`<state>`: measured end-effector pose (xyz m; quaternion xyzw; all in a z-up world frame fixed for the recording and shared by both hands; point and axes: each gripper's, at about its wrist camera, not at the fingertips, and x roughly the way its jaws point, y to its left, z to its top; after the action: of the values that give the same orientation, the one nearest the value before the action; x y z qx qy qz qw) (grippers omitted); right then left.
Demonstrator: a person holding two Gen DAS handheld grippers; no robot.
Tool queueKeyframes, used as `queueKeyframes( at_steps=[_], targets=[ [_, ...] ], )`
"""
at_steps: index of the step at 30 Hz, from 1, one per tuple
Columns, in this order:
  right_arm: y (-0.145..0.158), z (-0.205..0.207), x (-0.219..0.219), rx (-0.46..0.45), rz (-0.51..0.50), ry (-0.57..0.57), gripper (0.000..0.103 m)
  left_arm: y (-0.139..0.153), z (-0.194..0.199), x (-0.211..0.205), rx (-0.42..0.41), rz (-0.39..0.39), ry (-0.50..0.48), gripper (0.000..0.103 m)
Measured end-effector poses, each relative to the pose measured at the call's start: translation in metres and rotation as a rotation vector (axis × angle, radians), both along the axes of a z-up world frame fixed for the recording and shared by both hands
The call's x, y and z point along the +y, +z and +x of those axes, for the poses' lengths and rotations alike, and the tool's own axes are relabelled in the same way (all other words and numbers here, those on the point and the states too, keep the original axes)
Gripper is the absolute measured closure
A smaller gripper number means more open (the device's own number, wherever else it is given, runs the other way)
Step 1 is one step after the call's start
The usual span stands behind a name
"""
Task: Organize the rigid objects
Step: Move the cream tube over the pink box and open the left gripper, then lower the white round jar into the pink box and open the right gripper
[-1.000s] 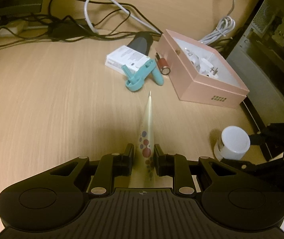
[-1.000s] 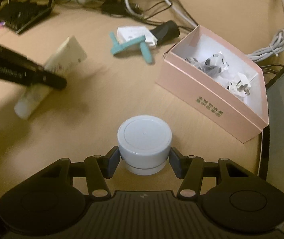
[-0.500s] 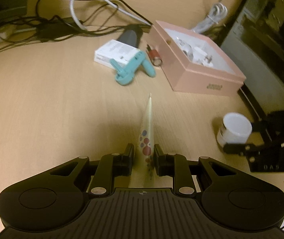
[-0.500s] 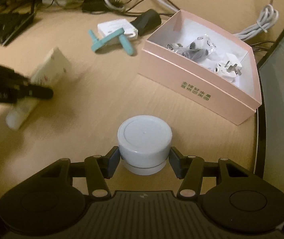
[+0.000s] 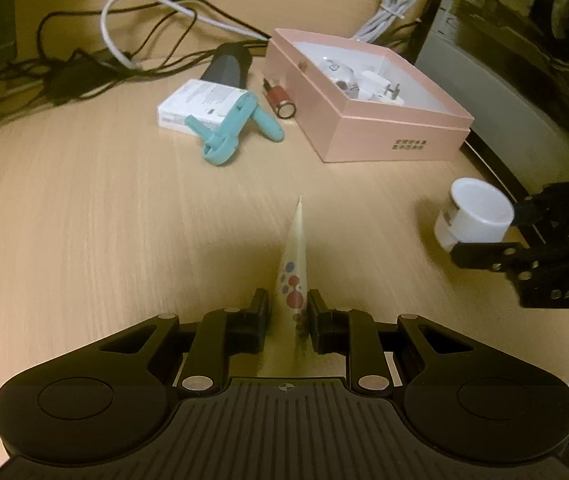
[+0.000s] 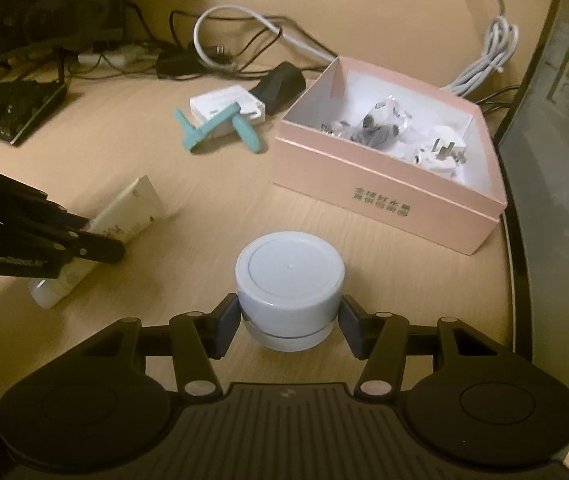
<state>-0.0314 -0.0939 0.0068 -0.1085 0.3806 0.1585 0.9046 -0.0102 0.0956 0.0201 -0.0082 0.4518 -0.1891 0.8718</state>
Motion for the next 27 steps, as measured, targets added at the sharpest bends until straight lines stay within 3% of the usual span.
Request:
queueKeyframes(
  at_steps=[5, 9, 17, 19, 23, 27],
  targets=[
    [0.006, -0.016, -0.012, -0.026, 0.025, -0.041, 0.049, 0.005, -0.003, -0.010, -0.039, 0.014, -0.052, 0.080],
    [0.012, -0.035, -0.027, -0.074, 0.031, -0.091, 0.049, 0.026, 0.000, -0.018, -0.074, -0.033, -0.097, 0.081],
    [0.023, -0.066, -0.058, -0.159, 0.097, -0.208, 0.049, 0.118, 0.063, -0.063, -0.269, -0.151, -0.188, 0.081],
    [0.025, -0.067, -0.062, -0.175, 0.111, -0.235, 0.049, 0.142, 0.092, -0.078, -0.326, -0.217, -0.172, 0.081],
    [0.023, -0.065, -0.062, -0.184, 0.119, -0.257, 0.049, 0.160, 0.149, -0.100, -0.328, -0.274, -0.109, 0.080],
    [0.012, -0.063, -0.063, -0.161, 0.103, -0.277, 0.049, 0.159, 0.153, -0.090, -0.351, -0.341, -0.063, 0.079]
  ],
)
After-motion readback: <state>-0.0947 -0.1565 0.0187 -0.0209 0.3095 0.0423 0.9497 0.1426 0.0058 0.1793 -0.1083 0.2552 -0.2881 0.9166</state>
